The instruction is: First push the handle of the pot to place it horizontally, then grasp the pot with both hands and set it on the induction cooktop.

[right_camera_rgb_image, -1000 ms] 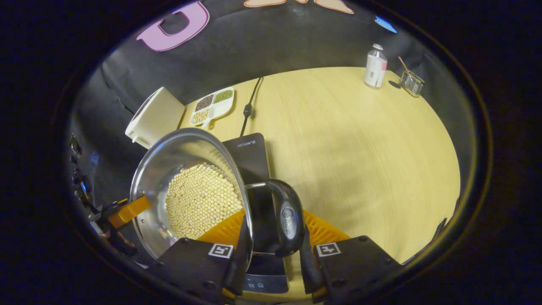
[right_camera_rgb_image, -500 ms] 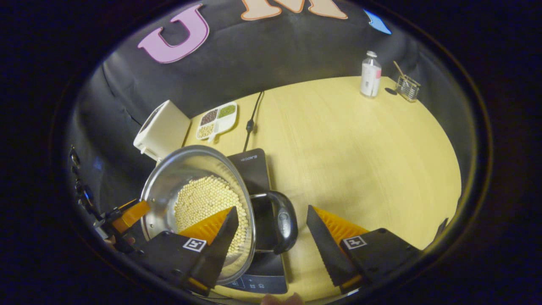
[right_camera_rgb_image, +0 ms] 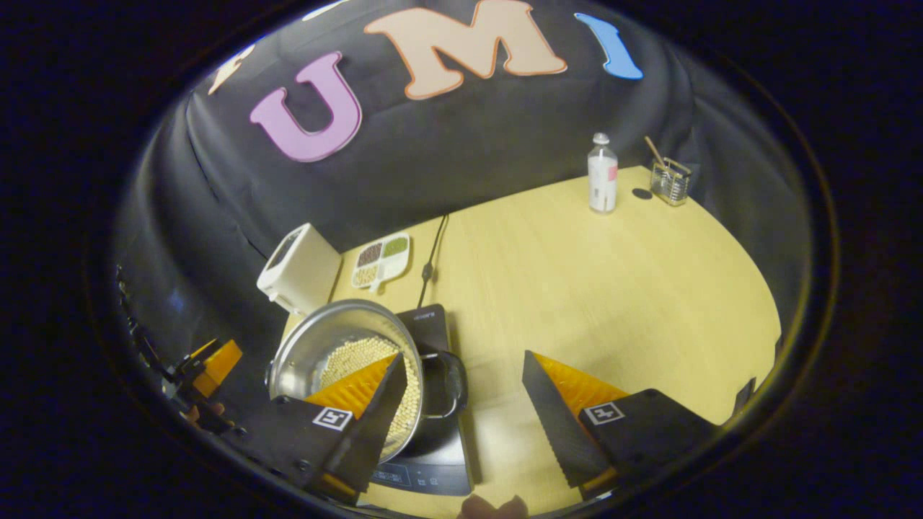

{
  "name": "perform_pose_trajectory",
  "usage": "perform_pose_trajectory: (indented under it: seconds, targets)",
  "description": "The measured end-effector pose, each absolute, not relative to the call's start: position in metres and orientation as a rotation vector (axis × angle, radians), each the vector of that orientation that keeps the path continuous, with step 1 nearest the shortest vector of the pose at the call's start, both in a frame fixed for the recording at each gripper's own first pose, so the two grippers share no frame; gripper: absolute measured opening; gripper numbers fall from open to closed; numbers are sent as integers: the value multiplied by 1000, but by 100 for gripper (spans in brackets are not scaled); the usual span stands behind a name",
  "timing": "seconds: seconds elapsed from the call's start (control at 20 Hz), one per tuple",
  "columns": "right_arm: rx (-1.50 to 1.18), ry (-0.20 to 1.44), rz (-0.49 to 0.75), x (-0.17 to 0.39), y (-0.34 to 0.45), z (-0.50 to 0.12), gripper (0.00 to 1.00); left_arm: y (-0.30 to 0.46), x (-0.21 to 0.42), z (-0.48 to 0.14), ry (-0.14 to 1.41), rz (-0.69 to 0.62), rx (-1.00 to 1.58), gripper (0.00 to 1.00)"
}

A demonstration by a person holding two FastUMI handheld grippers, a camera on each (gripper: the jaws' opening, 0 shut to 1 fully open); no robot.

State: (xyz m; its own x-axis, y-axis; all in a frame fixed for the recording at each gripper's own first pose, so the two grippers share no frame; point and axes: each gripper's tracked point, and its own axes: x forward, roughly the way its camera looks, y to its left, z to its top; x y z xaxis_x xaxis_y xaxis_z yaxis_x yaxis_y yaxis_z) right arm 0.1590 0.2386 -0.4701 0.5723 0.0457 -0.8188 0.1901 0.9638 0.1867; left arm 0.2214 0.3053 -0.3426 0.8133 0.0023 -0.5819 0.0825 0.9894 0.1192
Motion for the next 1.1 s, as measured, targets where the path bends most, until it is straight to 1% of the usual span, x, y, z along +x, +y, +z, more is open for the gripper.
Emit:
perform_pose_trajectory:
  seconds: [0.2, 0.3, 0.35, 0.4, 0.45, 0.5, 0.65, 0.8, 0.95, 1.05, 1.1]
  targets:
    - [280, 897, -71, 159, 205, -443, 99, 275, 210, -310, 550, -33, 129, 93]
    - [265, 881, -52, 152, 184, -435, 99, 255, 196, -302, 559, -20, 100, 91]
    - [251, 890, -48, 144, 171, -433, 99, 245, 188, -304, 578, -9, 80, 93]
    - [247, 895, -46, 135, 158, -432, 99, 232, 175, -309, 608, -5, 53, 90]
    - [245, 888, -42, 129, 147, -430, 99, 216, 165, -312, 631, -9, 20, 93]
    - [234, 885, -37, 122, 135, -429, 100, 202, 154, -315, 654, -11, -6, 93]
    - [175, 825, -12, 103, 97, -411, 99, 168, 127, -310, 679, 25, -59, 93]
    - [178, 738, -3, 95, 69, -377, 100, 129, 106, -278, 618, 34, -94, 93]
    - [194, 654, -13, 89, 44, -333, 99, 103, 98, -229, 509, 37, -87, 93]
    - [155, 543, -14, 92, 35, -290, 99, 85, 103, -183, 403, 23, -84, 93]
    - [118, 490, -22, 94, 30, -272, 92, 80, 104, -163, 347, 17, -80, 92]
